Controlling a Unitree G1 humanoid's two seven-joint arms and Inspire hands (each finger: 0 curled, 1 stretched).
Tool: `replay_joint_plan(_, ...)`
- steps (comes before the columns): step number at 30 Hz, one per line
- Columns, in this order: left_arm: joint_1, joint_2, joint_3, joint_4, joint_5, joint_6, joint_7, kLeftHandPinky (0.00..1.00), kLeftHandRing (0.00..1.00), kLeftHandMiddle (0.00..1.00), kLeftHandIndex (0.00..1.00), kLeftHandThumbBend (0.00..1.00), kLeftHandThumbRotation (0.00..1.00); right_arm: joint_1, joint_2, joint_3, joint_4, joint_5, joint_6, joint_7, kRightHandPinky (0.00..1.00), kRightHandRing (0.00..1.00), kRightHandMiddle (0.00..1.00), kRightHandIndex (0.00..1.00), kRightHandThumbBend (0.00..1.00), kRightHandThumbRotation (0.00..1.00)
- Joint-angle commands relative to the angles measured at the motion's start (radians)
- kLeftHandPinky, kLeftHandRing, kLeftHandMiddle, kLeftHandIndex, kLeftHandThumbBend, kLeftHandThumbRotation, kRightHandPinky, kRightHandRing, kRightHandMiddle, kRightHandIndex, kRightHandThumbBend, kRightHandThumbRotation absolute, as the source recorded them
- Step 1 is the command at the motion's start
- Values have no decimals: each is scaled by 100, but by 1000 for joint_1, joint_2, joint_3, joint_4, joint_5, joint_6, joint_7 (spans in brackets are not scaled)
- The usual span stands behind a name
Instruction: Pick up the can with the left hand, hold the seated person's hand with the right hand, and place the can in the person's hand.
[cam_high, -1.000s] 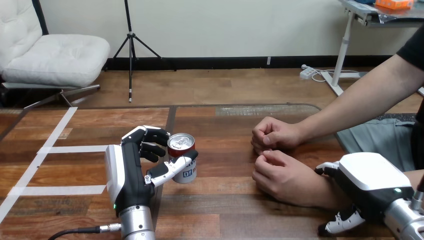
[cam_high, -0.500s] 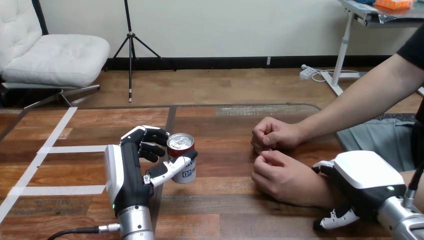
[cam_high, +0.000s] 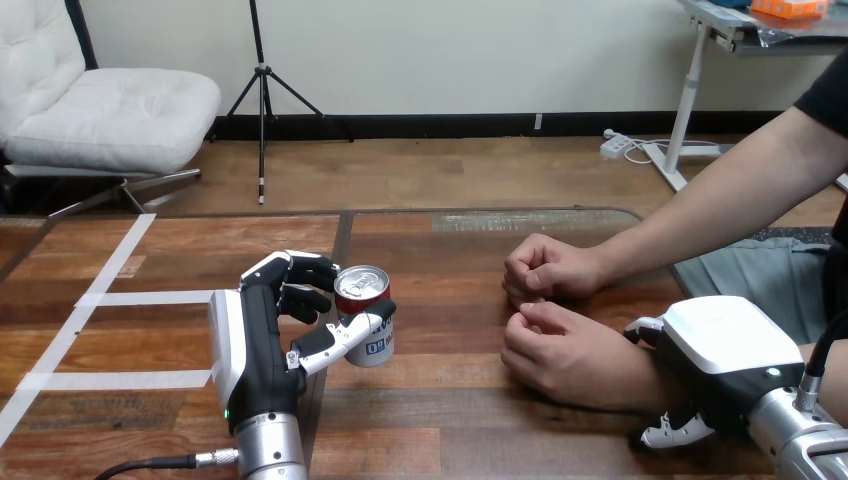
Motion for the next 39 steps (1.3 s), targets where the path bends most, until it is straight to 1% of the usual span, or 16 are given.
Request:
replay_joint_plan(1,-42,12,11,-65,8,-28,10,39,42,44,46,60,0,-52,-17,9,3,-30,38,-9,79,83,83,80,81,21)
replay_joint_plan(5,-40,13,12,-69,6,-33,6,39,42,44,46,60,0,-51,-17,14,-4,-47,57,-13,79,83,83,79,80,17)
replay_joint_plan(8,-38,12,12,-73,5,-33,4,39,42,44,46,60,0,-51,-18,17,-11,-63,75,-3,78,82,83,79,79,15)
replay_joint_plan(12,-36,13,11,-76,8,-32,6,38,41,44,45,60,0,-52,-18,23,-25,-90,109,26,78,82,83,79,77,13)
replay_joint_plan(20,-32,8,13,-80,-1,-30,0,38,41,44,45,60,0,-49,-18,24,-52,-120,157,75,78,83,83,79,73,13)
replay_joint_plan(23,-31,9,11,-85,9,-20,7,38,41,44,45,60,0,-47,-15,21,-62,-123,175,91,78,83,83,79,73,12)
replay_joint_plan(29,-32,10,11,-80,1,-39,-2,37,41,44,45,60,0,-44,-20,17,-83,-129,205,134,77,83,83,79,72,12)
replay_joint_plan(35,-31,11,11,-83,4,-30,-3,38,41,44,45,59,0,-38,-28,11,-91,-121,208,138,74,82,82,79,74,11)
replay_joint_plan(39,-31,11,11,-83,2,-30,-5,38,42,44,45,59,0,-31,-28,3,-99,-102,202,135,71,80,81,78,76,11)
